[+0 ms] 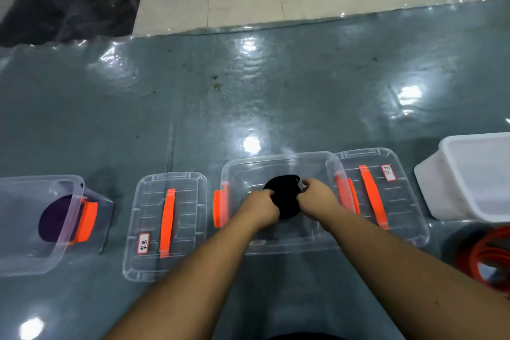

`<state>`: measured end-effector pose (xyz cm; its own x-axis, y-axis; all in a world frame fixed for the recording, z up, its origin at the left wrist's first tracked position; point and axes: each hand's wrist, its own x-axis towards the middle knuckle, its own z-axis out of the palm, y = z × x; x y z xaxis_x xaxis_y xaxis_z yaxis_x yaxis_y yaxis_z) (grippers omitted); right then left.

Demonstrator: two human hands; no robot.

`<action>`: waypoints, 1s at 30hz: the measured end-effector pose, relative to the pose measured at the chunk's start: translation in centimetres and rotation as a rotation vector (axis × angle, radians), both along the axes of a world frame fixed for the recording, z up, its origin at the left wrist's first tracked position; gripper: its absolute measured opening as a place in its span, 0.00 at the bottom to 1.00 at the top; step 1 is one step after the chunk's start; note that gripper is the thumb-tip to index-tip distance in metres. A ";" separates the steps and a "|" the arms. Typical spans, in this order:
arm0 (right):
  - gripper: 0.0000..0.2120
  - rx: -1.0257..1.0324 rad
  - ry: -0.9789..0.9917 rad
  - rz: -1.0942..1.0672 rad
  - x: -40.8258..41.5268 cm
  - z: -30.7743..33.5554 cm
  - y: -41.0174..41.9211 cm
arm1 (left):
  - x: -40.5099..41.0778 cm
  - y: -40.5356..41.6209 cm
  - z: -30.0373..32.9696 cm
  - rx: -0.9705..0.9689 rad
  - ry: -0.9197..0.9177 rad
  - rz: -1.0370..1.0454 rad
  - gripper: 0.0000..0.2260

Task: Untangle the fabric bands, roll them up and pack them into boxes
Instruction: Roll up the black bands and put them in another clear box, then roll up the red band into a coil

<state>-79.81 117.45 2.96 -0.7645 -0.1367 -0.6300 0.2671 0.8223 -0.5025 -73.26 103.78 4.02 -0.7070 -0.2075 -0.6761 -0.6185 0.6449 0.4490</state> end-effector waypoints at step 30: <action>0.22 0.087 0.322 -0.310 15.4 5.4 37.3 | 6.7 31.0 8.2 -0.274 0.352 -0.651 0.20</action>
